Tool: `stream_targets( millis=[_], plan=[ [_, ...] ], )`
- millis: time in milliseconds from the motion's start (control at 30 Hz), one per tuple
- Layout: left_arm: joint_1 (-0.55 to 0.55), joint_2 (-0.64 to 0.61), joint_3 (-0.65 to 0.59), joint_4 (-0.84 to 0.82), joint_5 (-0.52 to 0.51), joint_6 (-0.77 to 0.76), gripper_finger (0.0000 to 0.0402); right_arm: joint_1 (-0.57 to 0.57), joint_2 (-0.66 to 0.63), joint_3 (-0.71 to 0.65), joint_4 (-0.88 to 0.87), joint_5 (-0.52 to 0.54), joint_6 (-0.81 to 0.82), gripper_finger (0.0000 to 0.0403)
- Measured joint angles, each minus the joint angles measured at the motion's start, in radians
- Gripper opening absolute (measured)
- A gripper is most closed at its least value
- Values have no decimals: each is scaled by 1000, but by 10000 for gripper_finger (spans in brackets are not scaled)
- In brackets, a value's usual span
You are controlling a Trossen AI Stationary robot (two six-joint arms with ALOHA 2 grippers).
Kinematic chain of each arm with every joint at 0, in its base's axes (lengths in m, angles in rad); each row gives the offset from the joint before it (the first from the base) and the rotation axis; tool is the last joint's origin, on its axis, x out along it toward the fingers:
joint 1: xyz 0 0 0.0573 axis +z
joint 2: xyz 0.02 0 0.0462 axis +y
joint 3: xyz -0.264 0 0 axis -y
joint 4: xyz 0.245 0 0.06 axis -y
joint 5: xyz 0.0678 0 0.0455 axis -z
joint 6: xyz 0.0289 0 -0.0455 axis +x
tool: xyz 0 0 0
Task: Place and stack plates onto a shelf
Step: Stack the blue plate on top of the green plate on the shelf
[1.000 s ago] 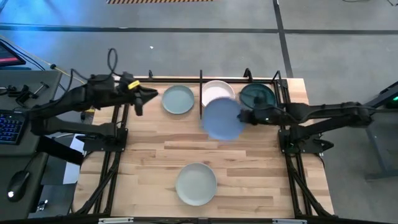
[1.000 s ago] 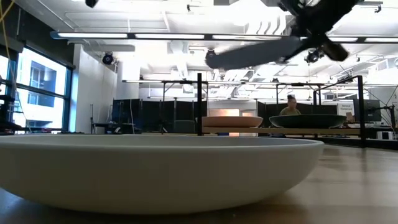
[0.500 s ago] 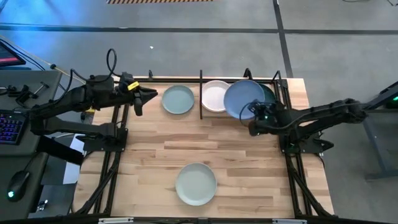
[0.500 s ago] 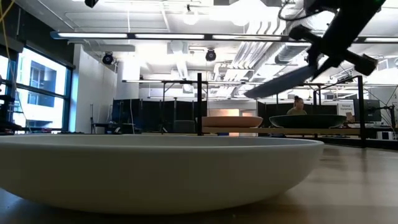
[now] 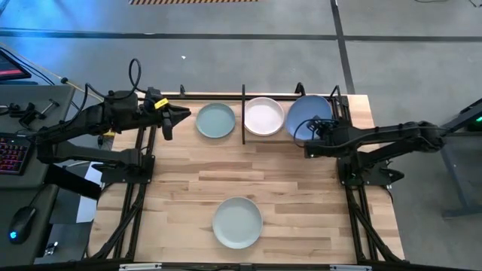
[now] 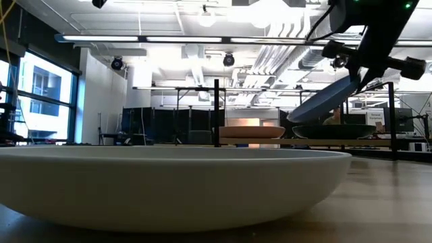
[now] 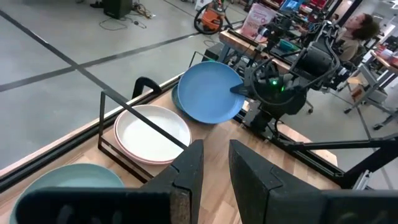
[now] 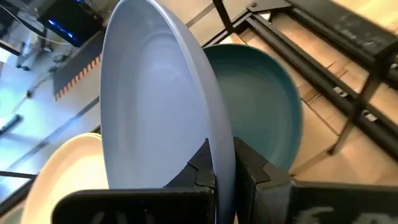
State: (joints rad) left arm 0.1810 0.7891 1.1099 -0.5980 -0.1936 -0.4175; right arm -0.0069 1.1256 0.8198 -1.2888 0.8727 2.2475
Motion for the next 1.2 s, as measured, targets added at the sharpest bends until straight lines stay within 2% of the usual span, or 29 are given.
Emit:
stream_targets(
  millis=[333, 633, 967, 1200],
  plan=[
    [0, 3, 0, 44, 0, 0, 66, -28, -3, 0, -130, -17, -4, 2],
    [0, 3, 0, 52, 0, -20, 66, -78, -3, 0, -119, -19, -55, 5],
    [0, 3, 0, 52, 0, -25, 66, -114, -2, 0, -105, -88, -109, 42],
    [0, 3, 0, 51, 0, -25, 66, -115, -2, 0, -53, -103, -159, 88]
  ],
)
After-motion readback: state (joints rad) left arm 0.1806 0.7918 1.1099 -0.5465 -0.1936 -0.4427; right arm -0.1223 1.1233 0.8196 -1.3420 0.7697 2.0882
